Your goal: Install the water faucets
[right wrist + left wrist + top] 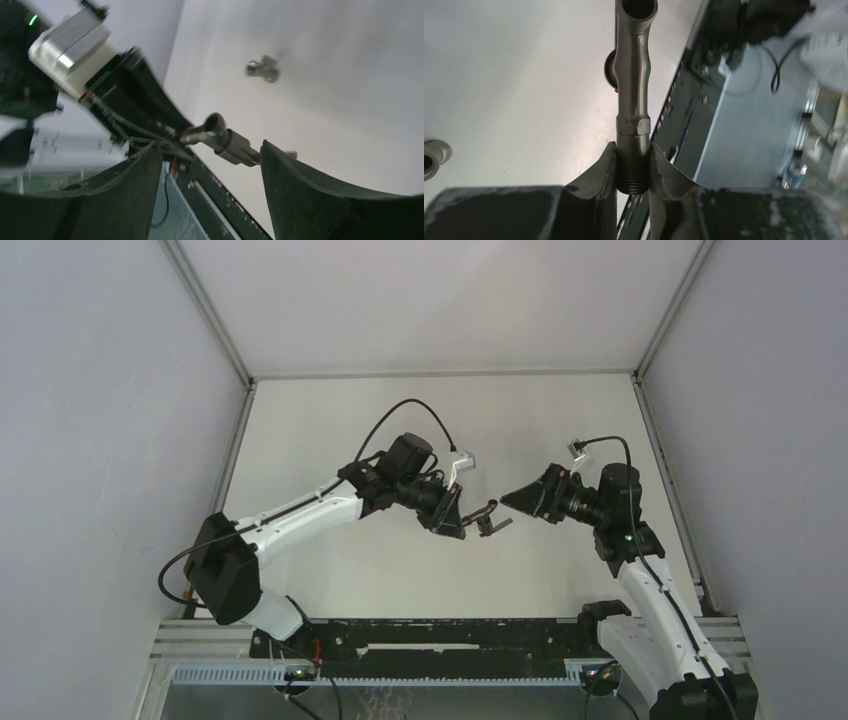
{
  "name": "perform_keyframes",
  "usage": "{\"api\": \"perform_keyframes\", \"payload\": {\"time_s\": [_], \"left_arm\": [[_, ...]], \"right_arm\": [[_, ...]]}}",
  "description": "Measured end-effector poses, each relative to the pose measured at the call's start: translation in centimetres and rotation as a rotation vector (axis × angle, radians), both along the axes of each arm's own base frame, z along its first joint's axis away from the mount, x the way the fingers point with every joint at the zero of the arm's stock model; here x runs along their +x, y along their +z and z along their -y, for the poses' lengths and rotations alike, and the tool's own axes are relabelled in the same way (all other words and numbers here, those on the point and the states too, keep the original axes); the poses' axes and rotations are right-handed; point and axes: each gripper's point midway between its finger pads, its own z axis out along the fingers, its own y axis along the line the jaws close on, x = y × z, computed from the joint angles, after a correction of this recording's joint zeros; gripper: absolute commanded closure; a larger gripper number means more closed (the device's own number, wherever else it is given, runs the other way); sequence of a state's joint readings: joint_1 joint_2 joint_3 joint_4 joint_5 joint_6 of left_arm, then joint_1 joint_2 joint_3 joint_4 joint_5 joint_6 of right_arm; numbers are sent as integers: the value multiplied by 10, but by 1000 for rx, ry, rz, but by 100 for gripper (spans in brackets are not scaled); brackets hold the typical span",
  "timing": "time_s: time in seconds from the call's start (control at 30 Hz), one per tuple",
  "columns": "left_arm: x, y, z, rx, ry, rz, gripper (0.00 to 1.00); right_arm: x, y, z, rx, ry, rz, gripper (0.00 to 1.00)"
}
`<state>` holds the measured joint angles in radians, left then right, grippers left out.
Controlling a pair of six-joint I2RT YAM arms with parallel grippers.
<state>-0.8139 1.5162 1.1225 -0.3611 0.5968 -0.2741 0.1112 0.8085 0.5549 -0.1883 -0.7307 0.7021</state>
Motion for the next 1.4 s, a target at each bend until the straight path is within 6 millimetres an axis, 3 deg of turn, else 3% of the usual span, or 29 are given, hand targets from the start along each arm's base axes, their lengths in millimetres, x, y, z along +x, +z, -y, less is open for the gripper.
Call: {"api": "perform_keyframes", "payload": {"time_s": [0.17,0.33,0.57,0.77,0.9,0.97,1.1,1.23,1.4], "left_arm": [[-27,21,-25,31,-259,64,100],[-45,53,-34,-4,-410,98,100],[-63,63,-46,-11,-494,70,100],[-69,64,-51,-9,-510,44,100],[-71,65,-51,-10,-514,36,100],[-72,66,-52,-12,-516,33,100],[-72,66,-52,-16,-520,35,100],[-73,67,-51,-23,-524,32,100],[-74,67,-52,-21,-524,27,100]], "right_arm": [[-29,37,-20,49,236,229,14],[-56,58,-40,69,414,396,10],[-88,63,-66,75,598,519,13],[-96,57,-85,85,679,527,18],[-103,47,-98,76,724,512,25],[-108,44,-103,72,746,516,33],[-105,40,-108,66,747,520,46],[-100,37,-112,66,747,512,50],[-105,36,-117,77,775,521,64]]}}
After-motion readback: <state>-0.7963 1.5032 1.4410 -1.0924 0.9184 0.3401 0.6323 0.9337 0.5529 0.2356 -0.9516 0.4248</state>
